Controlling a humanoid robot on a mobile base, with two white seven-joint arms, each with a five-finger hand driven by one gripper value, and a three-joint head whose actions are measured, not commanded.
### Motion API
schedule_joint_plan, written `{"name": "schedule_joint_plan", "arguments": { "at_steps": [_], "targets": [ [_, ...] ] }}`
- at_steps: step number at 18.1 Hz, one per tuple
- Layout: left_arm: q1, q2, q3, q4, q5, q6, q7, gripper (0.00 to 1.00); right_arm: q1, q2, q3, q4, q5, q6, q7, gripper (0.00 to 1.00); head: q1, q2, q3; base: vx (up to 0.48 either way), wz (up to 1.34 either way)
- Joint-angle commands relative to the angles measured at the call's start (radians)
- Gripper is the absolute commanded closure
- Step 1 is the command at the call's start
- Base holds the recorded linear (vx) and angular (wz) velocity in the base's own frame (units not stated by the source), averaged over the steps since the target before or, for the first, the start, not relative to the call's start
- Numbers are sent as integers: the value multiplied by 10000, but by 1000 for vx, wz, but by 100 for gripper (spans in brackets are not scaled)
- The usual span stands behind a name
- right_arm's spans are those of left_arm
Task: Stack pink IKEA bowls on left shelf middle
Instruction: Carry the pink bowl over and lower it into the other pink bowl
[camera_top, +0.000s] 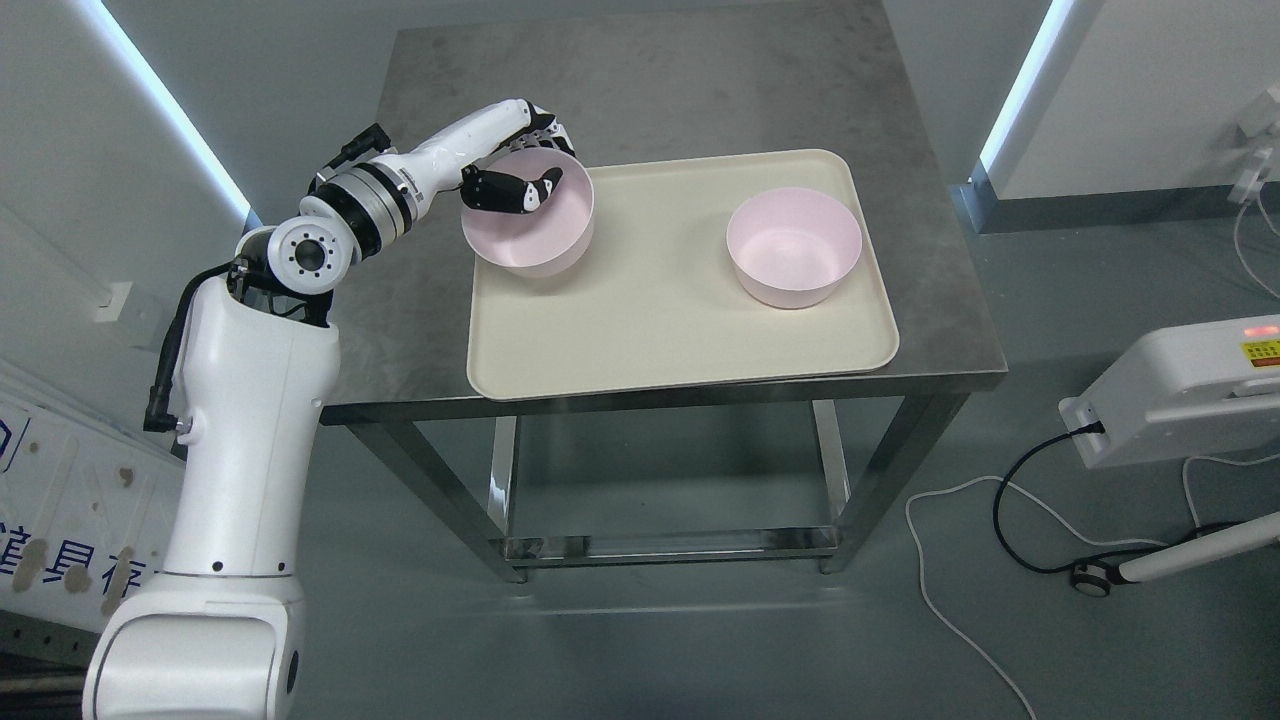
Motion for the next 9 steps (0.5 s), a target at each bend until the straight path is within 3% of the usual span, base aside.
{"name": "schedule_joint_plan", "arguments": {
  "at_steps": [1, 2, 7, 9],
  "targets": [
    [-799, -1717, 192, -498, 172, 46, -358, 99, 0, -175, -46, -175, -15, 1, 18, 0, 0, 0, 0, 0, 0],
    [-967, -1717, -97, -590, 187, 92, -480, 99, 0, -175, -46, -175, -15, 1, 18, 0, 0, 0, 0, 0, 11],
    [-1353, -1717, -4310, -545, 661, 138, -85, 99, 0, -175, -46, -175, -15, 1, 18, 0, 0, 0, 0, 0, -2],
    [-1368, -1717, -5204, -453, 815, 153, 360, 99, 0, -175, -46, -175, -15, 1, 18, 0, 0, 0, 0, 0, 0]
  ]
}}
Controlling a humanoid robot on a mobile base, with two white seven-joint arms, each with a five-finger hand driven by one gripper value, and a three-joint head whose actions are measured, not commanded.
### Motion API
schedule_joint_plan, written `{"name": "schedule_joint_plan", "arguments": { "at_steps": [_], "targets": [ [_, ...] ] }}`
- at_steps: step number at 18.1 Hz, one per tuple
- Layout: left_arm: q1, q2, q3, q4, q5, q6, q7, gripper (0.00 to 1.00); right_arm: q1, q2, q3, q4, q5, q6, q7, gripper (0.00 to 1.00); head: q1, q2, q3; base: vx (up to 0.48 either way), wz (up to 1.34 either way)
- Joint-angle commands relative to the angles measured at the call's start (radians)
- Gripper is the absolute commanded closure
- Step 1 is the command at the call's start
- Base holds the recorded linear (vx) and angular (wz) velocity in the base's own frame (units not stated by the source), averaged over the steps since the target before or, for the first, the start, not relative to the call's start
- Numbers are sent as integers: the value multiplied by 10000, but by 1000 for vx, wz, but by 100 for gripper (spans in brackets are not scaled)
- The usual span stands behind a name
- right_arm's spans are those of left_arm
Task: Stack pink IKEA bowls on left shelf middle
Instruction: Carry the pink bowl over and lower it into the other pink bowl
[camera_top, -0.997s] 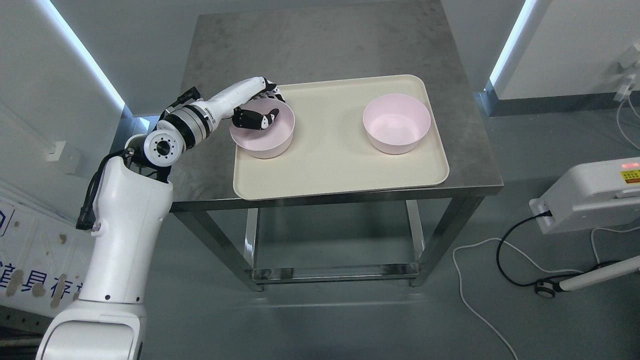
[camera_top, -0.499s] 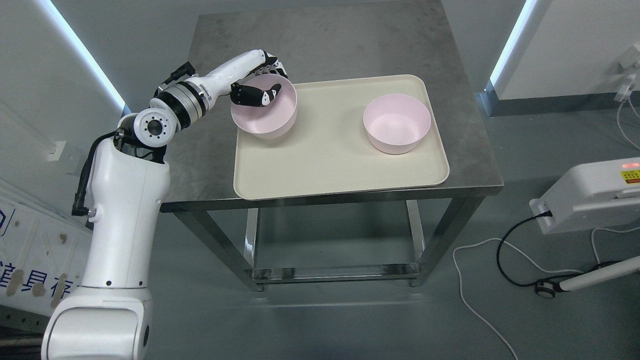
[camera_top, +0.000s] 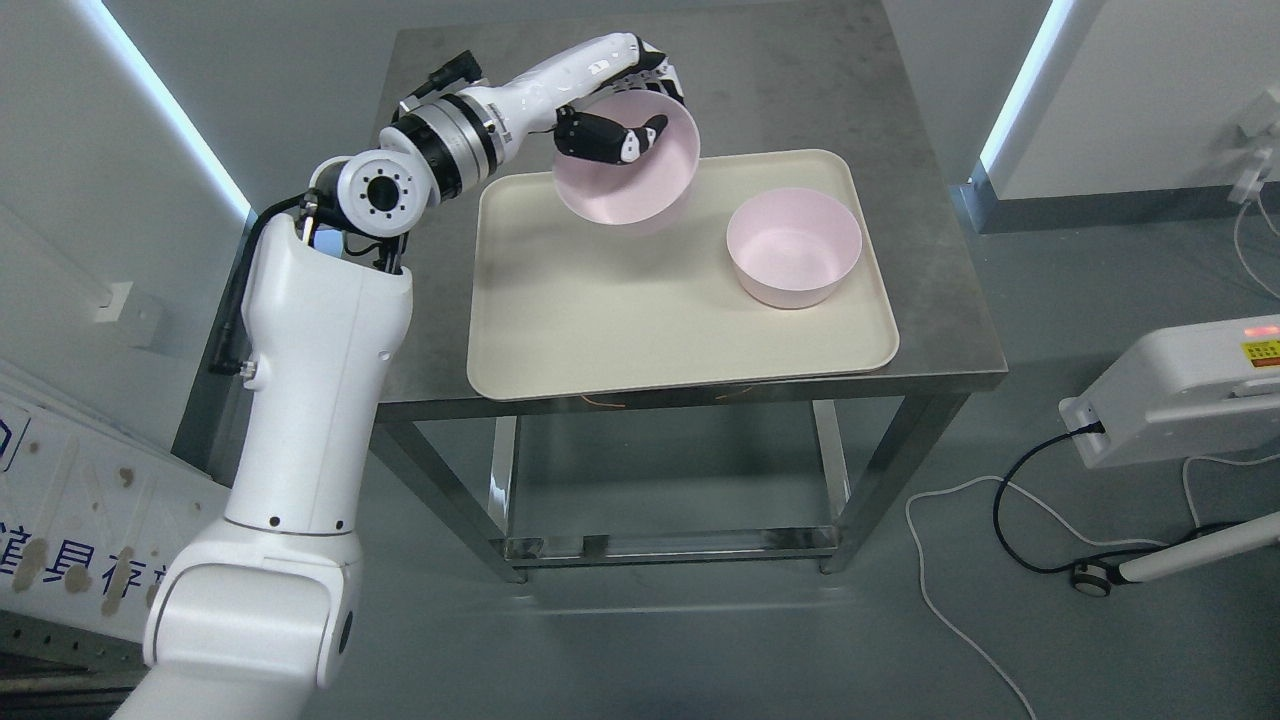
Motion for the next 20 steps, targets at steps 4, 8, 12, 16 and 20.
{"name": "schedule_joint_plan", "arguments": {
  "at_steps": [4, 8, 12, 16, 20],
  "targets": [
    [-531, -607, -4195, 780, 453, 6, 1890, 99, 0, -175, -46, -175, -15, 2, 28, 0, 0, 0, 0, 0, 0],
    [-531, -607, -4180, 1058, 545, 21, 2246, 98, 0, -175, -46, -175, -15, 2, 28, 0, 0, 0, 0, 0, 0],
    [-713, -607, -4180, 1684, 606, 21, 2490, 98, 0, -175, -46, -175, -15, 2, 28, 0, 0, 0, 0, 0, 0],
    [-1144, -607, -3966, 2269, 622, 83, 2645, 98, 0, -175, -46, -175, -15, 2, 28, 0, 0, 0, 0, 0, 0],
    [-1160, -607, -3781, 2376, 607, 83, 2645, 98, 0, -175, -46, -175, -15, 2, 28, 0, 0, 0, 0, 0, 0]
  ]
}}
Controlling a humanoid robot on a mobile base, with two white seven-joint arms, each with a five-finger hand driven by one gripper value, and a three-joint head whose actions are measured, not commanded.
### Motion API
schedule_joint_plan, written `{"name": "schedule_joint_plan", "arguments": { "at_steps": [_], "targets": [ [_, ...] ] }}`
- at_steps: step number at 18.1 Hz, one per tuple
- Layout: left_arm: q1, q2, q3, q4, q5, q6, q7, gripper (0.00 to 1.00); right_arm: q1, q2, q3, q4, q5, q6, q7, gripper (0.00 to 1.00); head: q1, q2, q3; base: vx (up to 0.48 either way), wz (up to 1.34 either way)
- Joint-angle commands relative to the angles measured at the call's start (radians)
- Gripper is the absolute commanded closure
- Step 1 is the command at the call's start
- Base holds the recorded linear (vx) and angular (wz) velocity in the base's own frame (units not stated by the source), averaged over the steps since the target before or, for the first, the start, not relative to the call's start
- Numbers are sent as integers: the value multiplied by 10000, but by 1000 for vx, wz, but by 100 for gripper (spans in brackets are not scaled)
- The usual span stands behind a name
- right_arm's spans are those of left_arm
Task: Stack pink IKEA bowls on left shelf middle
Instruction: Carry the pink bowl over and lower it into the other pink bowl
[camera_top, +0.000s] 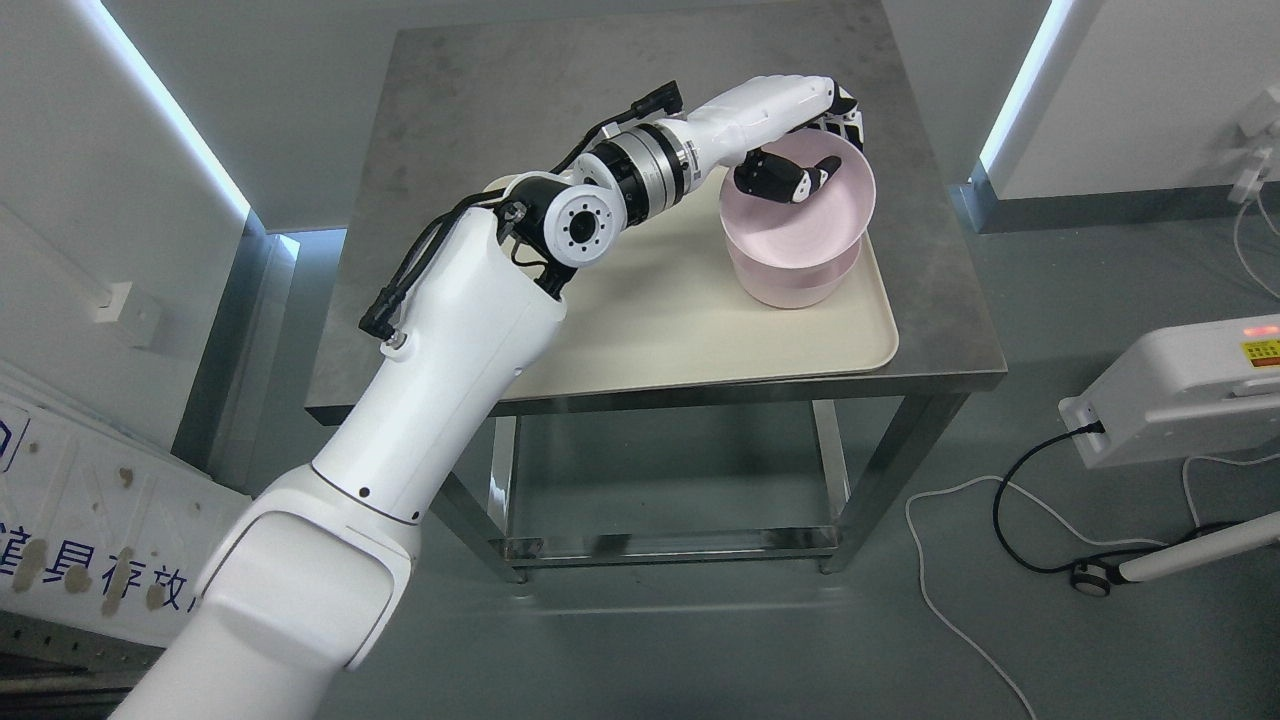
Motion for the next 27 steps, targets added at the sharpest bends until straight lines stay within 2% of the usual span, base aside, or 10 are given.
{"name": "schedule_joint_plan", "arguments": {
  "at_steps": [1, 5, 7, 12, 14, 17, 19, 22, 25, 27],
  "targets": [
    [-196, 67, -306, 918, 13, -4, 17, 97, 0, -175, -46, -175, -16, 3, 3, 0, 0, 0, 0, 0, 0],
    [-166, 67, -154, 980, 28, -5, 17, 88, 0, -175, -46, -175, -16, 3, 3, 0, 0, 0, 0, 0, 0],
    [-150, 67, -16, 995, 43, -35, 16, 67, 0, -175, -46, -175, -16, 3, 3, 0, 0, 0, 0, 0, 0],
    [186, 67, 1590, 599, 471, -234, 16, 34, 0, -175, -46, -175, -16, 3, 3, 0, 0, 0, 0, 0, 0],
    [644, 67, 2634, -304, 1540, -631, 32, 33, 0, -175, -46, -175, -16, 3, 3, 0, 0, 0, 0, 0, 0],
    [2403, 67, 3512, -2798, 4908, -1032, -166, 29, 0, -175, -46, -175, -16, 3, 3, 0, 0, 0, 0, 0, 0],
    [3739, 67, 3452, -4106, 5397, -1108, -852, 29, 0, -175, -46, -175, -16, 3, 3, 0, 0, 0, 0, 0, 0],
    [4665, 67, 3223, -4420, 4621, -1278, -2145, 29, 0, -175, -46, -175, -16, 3, 3, 0, 0, 0, 0, 0, 0],
    [4758, 67, 3527, -4175, 1020, -1095, -2085, 29, 0, -175, -46, -175, -16, 3, 3, 0, 0, 0, 0, 0, 0],
    [4667, 67, 3636, -4174, 108, -224, -1765, 30, 0, -175, -46, -175, -16, 3, 3, 0, 0, 0, 0, 0, 0]
  ]
}}
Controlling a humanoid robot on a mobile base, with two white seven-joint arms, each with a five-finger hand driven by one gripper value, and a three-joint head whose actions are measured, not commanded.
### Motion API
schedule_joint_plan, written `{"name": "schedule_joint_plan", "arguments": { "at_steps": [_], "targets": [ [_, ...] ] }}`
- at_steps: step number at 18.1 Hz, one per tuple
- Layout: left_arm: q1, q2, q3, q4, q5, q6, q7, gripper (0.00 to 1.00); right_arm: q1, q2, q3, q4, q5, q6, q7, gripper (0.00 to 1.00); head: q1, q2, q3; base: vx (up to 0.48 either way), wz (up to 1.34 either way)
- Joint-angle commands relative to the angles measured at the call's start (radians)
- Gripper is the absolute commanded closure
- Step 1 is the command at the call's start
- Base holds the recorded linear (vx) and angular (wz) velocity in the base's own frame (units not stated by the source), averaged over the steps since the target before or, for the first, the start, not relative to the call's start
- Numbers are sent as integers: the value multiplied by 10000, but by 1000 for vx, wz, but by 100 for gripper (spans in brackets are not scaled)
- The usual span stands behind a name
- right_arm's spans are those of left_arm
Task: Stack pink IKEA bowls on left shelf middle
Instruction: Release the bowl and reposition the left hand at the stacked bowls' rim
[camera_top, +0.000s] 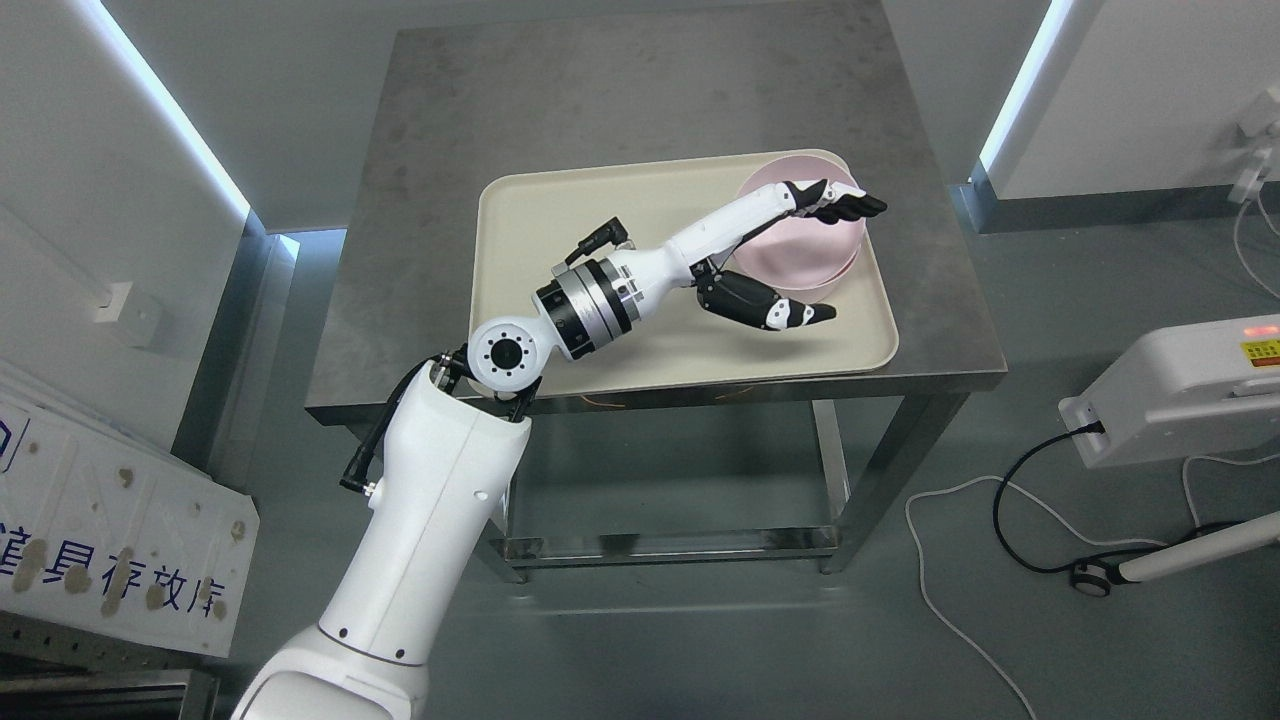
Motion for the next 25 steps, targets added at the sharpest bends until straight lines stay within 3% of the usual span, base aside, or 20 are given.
{"name": "schedule_joint_plan", "arguments": {
  "at_steps": [1, 5, 10, 17, 20, 25],
  "targets": [
    [632, 165, 992, -1629, -2464, 1040, 532, 30, 0, -174, -46, -175, -15, 4, -3, 0, 0, 0, 0, 0, 0],
    [309, 165, 702, -1629, -3659, 1747, 735, 31, 0, -174, -46, -175, -15, 4, -3, 0, 0, 0, 0, 0, 0],
    [3, 165, -1153, -1385, -4489, 1794, 735, 34, 0, -174, -46, -175, -15, 4, -3, 0, 0, 0, 0, 0, 0],
    [-504, 165, -2167, -1078, -4765, 1779, 689, 40, 0, -174, -46, -175, -15, 4, -3, 0, 0, 0, 0, 0, 0],
    [-504, 165, -2077, -618, -4889, 1703, 674, 49, 0, -174, -46, -175, -15, 4, -3, 0, 0, 0, 0, 0, 0],
    [-535, 165, -959, -127, -5102, 1229, 689, 54, 0, -174, -46, -175, -15, 4, -3, 0, 0, 0, 0, 1, 8]
  ]
}}
